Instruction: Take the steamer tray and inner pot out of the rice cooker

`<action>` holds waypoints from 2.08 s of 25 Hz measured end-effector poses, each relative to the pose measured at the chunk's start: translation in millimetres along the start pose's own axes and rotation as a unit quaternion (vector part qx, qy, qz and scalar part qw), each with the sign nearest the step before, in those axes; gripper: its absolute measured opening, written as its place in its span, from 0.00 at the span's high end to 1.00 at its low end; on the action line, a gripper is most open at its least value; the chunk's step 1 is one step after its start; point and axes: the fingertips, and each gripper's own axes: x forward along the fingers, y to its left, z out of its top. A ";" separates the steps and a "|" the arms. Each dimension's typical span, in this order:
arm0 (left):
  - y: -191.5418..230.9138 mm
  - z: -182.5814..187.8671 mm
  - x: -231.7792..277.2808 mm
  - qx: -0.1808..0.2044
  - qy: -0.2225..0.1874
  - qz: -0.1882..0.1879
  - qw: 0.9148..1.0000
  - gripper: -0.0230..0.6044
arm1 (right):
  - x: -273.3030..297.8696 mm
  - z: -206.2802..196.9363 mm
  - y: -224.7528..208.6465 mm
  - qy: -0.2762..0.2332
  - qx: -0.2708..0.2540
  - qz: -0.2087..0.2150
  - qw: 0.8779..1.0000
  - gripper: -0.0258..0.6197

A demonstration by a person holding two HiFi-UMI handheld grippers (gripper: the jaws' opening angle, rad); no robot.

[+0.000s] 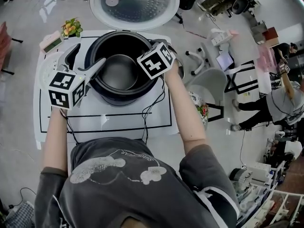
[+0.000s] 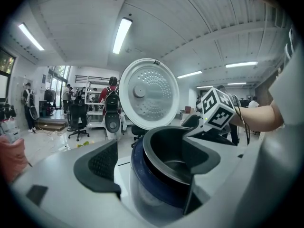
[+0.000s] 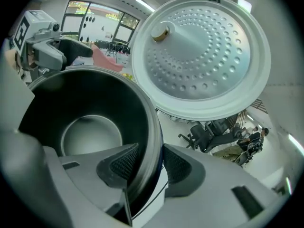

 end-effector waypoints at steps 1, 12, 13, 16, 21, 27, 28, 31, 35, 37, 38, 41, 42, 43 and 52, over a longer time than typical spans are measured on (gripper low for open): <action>0.7 -0.5 0.2 0.001 0.002 0.001 1.000 0.30 | -0.5 0.1 0.4 0.000 -0.002 -0.001 1.000 0.68; 0.4 1.3 17.9 0.039 0.035 -0.024 0.998 0.30 | -12.8 21.7 -1.2 -0.016 -0.015 0.001 1.000 0.76; 1.1 1.2 21.1 0.045 0.041 -0.027 0.998 0.30 | -14.3 24.4 -0.9 -0.023 -0.003 0.011 1.000 0.77; 3.6 -0.8 30.6 0.063 0.059 -0.035 0.996 0.30 | -19.5 34.1 0.0 -0.055 0.033 0.039 0.997 0.78; 8.1 -5.3 46.1 0.076 0.094 -0.048 0.991 0.30 | -36.7 52.4 -2.0 -0.100 0.065 0.071 0.990 0.81; 4.5 -16.3 59.8 0.094 0.147 -0.064 0.983 0.30 | -49.8 58.2 -2.1 -0.133 0.059 0.067 0.987 0.81; 4.0 -18.4 60.4 0.093 0.154 -0.066 0.981 0.30 | -51.1 57.8 -2.3 -0.138 0.065 0.069 0.986 0.82; 4.7 -25.4 61.7 0.086 0.173 -0.072 0.979 0.30 | -53.5 58.5 -3.9 -0.153 0.084 0.081 0.981 0.82; 2.8 -25.7 59.7 0.077 0.178 -0.076 0.978 0.30 | -56.6 59.6 -7.2 -0.169 0.103 0.094 0.976 0.82; 0.8 -23.0 59.9 0.081 0.180 -0.075 0.977 0.30 | -61.3 62.0 -10.8 -0.179 0.110 0.096 0.973 0.82; 0.9 -22.1 60.2 0.086 0.182 -0.073 0.977 0.30 | -64.2 63.7 -12.1 -0.185 0.113 0.097 0.971 0.83; 5.4 -18.9 59.1 0.089 0.178 -0.058 0.978 0.33 | -69.4 66.9 -13.2 -0.195 0.115 0.096 0.969 0.83; 7.3 -17.3 57.9 0.087 0.176 -0.051 0.979 0.38 | -70.0 66.9 -13.7 -0.198 0.115 0.096 0.969 0.83; 8.6 -15.8 56.6 0.086 0.175 -0.046 0.980 0.51 | -70.6 66.9 -14.7 -0.201 0.118 0.096 0.968 0.83; 9.2 -12.2 53.2 0.054 0.202 -0.027 0.977 0.85 | -77.9 73.5 -19.6 -0.213 0.138 0.108 0.961 0.83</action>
